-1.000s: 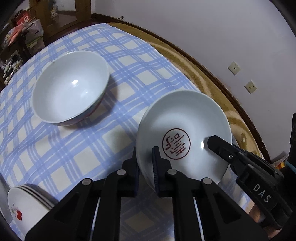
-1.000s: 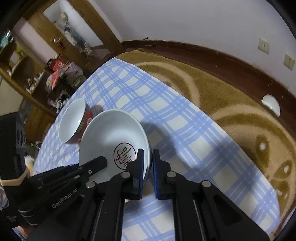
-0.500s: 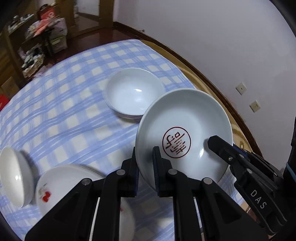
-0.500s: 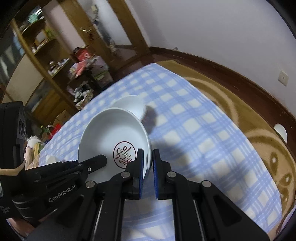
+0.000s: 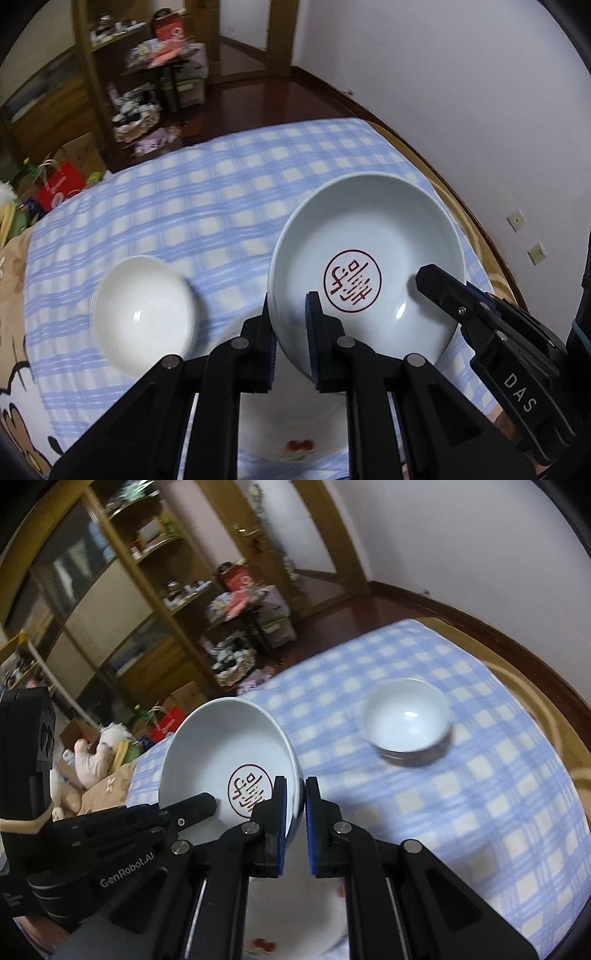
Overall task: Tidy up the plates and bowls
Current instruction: 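Carry the held red-stamped plates across the table with both tools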
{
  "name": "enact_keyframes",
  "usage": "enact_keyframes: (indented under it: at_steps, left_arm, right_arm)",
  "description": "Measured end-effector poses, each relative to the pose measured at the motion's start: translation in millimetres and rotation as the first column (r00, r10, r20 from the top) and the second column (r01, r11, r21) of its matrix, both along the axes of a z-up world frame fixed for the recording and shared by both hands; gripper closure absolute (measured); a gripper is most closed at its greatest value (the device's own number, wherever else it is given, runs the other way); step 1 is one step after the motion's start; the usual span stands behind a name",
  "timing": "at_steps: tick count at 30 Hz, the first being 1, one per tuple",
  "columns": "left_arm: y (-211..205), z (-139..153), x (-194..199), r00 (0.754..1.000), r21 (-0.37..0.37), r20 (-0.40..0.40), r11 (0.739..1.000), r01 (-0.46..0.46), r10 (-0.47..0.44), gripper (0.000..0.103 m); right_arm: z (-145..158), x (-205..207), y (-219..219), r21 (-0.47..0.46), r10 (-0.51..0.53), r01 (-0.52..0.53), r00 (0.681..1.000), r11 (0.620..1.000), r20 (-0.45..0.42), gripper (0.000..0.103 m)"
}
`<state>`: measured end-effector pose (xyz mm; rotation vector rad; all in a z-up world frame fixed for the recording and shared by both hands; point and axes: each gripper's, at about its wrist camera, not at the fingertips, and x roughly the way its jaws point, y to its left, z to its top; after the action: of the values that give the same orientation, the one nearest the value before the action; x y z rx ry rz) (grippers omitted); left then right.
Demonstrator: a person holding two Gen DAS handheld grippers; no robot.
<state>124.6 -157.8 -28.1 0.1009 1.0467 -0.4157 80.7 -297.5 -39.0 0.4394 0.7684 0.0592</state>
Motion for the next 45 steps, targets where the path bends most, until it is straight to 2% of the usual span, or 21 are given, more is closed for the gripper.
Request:
enact_keyframes:
  at_steps: [10, 14, 21, 26, 42, 45]
  left_arm:
    - [72.0, 17.1, 2.3, 0.994, -0.025, 0.032, 0.994, -0.102, 0.102, 0.088]
    - [100.5, 19.2, 5.9, 0.987, -0.05, 0.044, 0.987, -0.154, 0.157, 0.088]
    - [132.0, 10.5, 16.1, 0.98, -0.073, 0.037, 0.979, -0.192, 0.195, 0.088]
    - [144.4, -4.9, 22.6, 0.978, -0.086, 0.025, 0.975, -0.206, 0.208, 0.088]
    - [156.6, -54.0, 46.1, 0.973, -0.033, -0.063, 0.974, -0.224, 0.221, 0.088]
    - [159.0, -64.6, 49.5, 0.968, -0.03, -0.106, 0.972, -0.232, 0.228, 0.089]
  right_arm:
    - [22.2, 17.6, 68.2, -0.042, 0.113, -0.111, 0.992, 0.993, 0.052, 0.093]
    - [30.6, 23.6, 101.6, -0.147, 0.184, -0.173, 0.981, 0.974, 0.062, 0.092]
    - [29.2, 44.4, 125.1, -0.156, 0.259, -0.248, 0.964, 0.956, 0.058, 0.092]
    - [17.1, 54.4, 138.4, -0.186, 0.295, -0.28, 0.954, 0.942, 0.06, 0.092]
    - [-34.2, 81.7, 150.1, -0.13, 0.32, -0.318, 0.947, 0.939, -0.001, 0.092]
    - [-42.7, 87.8, 151.0, -0.122, 0.326, -0.327, 0.945, 0.937, -0.027, 0.092]
